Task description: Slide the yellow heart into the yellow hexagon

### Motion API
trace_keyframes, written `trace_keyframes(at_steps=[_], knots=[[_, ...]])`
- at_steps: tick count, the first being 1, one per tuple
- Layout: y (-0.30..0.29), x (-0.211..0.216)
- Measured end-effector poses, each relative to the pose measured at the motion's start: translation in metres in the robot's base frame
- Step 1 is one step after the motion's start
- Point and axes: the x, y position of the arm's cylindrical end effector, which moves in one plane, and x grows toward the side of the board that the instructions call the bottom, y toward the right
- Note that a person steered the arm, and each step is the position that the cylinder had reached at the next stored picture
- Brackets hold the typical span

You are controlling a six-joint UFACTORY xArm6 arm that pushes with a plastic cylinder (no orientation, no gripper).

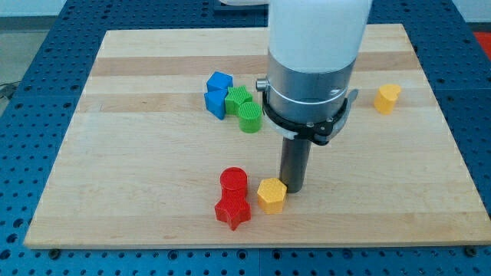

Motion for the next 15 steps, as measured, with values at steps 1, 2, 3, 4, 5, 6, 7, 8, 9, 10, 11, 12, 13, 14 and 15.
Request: trace_keyframes(at_steps=[1,2,3,4,5,6,7,8,9,10,11,12,13,14,15], knots=[[-0.016,0.005],[-0.019,0.005],[-0.018,0.005],[0.046,0.004],[0.132,0.000],[0.191,-0.023],[0.194,-0.031],[0.194,-0.126],[0.194,-0.165],[0.196,-0.171],[0.196,-0.173],[0.150,-0.163],[0.061,-0.133],[-0.004,-0.100],[-0.013,-0.092]])
